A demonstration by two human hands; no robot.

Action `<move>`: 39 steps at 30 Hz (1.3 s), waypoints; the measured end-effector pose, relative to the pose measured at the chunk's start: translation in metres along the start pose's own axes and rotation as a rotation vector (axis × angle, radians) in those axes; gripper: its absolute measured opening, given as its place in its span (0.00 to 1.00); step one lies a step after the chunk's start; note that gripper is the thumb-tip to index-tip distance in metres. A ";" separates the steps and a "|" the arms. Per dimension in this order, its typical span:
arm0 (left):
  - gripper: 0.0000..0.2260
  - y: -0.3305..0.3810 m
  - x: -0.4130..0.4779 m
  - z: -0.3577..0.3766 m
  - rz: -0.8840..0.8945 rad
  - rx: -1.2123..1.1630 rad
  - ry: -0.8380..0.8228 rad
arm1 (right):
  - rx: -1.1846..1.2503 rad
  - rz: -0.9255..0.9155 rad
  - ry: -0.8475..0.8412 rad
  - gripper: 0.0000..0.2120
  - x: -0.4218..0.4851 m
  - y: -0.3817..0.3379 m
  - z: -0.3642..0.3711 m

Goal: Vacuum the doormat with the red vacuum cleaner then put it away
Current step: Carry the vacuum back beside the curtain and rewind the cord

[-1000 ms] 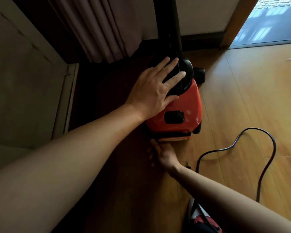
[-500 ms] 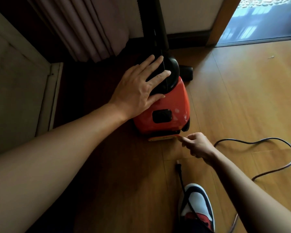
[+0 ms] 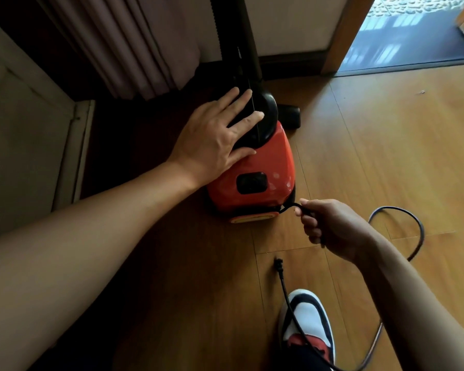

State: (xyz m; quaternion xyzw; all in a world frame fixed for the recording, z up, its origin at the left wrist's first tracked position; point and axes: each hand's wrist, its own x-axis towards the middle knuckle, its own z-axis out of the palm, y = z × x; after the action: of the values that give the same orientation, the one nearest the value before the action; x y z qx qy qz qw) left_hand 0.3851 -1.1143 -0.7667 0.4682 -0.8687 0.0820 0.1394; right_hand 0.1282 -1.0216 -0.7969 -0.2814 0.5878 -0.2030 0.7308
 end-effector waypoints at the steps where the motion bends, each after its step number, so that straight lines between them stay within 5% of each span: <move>1: 0.28 0.000 0.000 0.000 0.003 0.012 0.003 | -0.024 -0.034 -0.022 0.16 -0.006 -0.005 0.003; 10: 0.28 0.000 0.000 0.003 -0.006 0.028 0.008 | -0.303 -0.215 -0.165 0.12 -0.016 -0.016 0.068; 17: 0.28 0.003 -0.001 0.003 -0.023 0.019 -0.003 | -0.406 -0.463 0.217 0.16 0.026 0.041 0.139; 25: 0.28 0.003 -0.002 0.001 -0.025 0.029 -0.033 | -0.106 -0.243 0.180 0.20 0.063 0.076 0.154; 32: 0.28 0.001 -0.003 0.003 -0.013 0.029 -0.023 | -0.195 -0.188 0.108 0.17 0.086 0.087 0.127; 39: 0.28 -0.003 -0.002 0.003 0.000 -0.039 -0.010 | -0.572 -0.245 0.085 0.20 0.094 0.088 0.079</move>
State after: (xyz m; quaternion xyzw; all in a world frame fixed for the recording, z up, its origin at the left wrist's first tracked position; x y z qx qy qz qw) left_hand 0.3881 -1.1152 -0.7705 0.4656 -0.8709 0.0629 0.1440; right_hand 0.2234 -0.9997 -0.9120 -0.5356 0.6126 -0.1278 0.5670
